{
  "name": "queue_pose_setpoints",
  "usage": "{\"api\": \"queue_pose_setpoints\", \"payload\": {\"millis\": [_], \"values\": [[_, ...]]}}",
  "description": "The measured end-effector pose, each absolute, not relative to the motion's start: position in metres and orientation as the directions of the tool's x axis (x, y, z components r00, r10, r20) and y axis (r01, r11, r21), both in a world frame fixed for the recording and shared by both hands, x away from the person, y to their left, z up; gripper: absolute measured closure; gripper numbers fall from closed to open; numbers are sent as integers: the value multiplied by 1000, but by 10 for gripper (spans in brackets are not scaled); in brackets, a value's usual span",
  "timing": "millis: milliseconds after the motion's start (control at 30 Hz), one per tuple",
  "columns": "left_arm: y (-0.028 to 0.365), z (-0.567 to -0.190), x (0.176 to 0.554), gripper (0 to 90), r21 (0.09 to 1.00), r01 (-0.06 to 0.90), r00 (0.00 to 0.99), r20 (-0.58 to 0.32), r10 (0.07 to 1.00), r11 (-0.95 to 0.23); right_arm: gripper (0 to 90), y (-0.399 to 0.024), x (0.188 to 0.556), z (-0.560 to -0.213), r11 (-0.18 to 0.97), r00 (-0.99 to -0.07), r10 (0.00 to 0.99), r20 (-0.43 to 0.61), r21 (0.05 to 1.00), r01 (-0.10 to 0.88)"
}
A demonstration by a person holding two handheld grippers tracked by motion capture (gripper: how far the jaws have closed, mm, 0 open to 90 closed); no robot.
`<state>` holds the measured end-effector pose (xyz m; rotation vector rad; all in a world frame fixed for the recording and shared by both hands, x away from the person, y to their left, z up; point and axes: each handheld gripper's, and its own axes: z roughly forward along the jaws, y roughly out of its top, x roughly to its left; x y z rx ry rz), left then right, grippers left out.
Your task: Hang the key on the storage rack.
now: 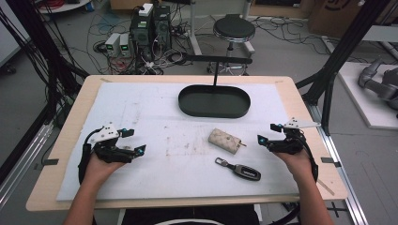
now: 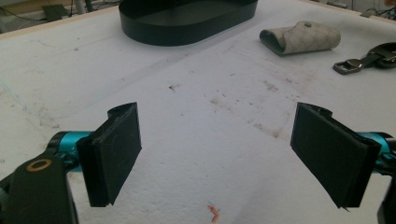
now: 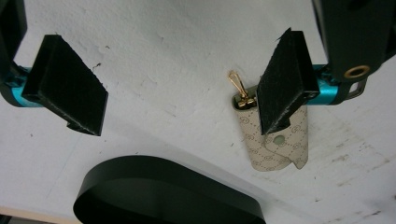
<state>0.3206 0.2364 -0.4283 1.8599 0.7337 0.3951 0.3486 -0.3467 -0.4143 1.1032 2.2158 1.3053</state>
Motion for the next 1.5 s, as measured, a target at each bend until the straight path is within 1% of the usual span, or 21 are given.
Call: {"api": "queue_pose_setpoints", "payload": {"millis": [167,233,500,733,767,900,933,1100,1133,1267,1500], "values": [[236,-428,320,162,916,299,760,-59,647,-268,170,-348,348,-416,277,-640,761,105,839,468],[237,-427,319,162,918,298,758,-61,650,-262,170,-346,346,-414,283,-649,755,89,849,446],[236,-428,320,162,919,291,765,-56,642,-266,170,-339,341,-411,305,-670,738,77,848,433],[236,-428,320,162,918,295,760,-58,647,-265,170,-326,339,-409,353,-718,694,57,842,408],[236,-428,320,162,916,294,764,-54,643,-272,170,-317,337,-409,371,-740,670,54,840,397],[236,-428,320,162,916,293,766,-54,641,-273,170,-301,333,-410,405,-780,624,49,833,376],[236,-428,320,162,917,290,767,-51,639,-275,170,-296,332,-410,422,-786,617,32,830,364],[236,-428,320,162,917,287,768,-49,639,-275,170,-280,326,-413,458,-814,580,21,818,347],[235,-428,320,162,917,289,768,-50,638,-276,170,-273,322,-416,476,-830,557,22,810,341],[235,-428,320,162,918,288,768,-51,638,-274,170,-262,316,-420,519,-845,534,2,789,330],[235,-428,320,162,918,288,768,-50,639,-274,170,-253,309,-423,539,-864,503,3,781,316]]}}
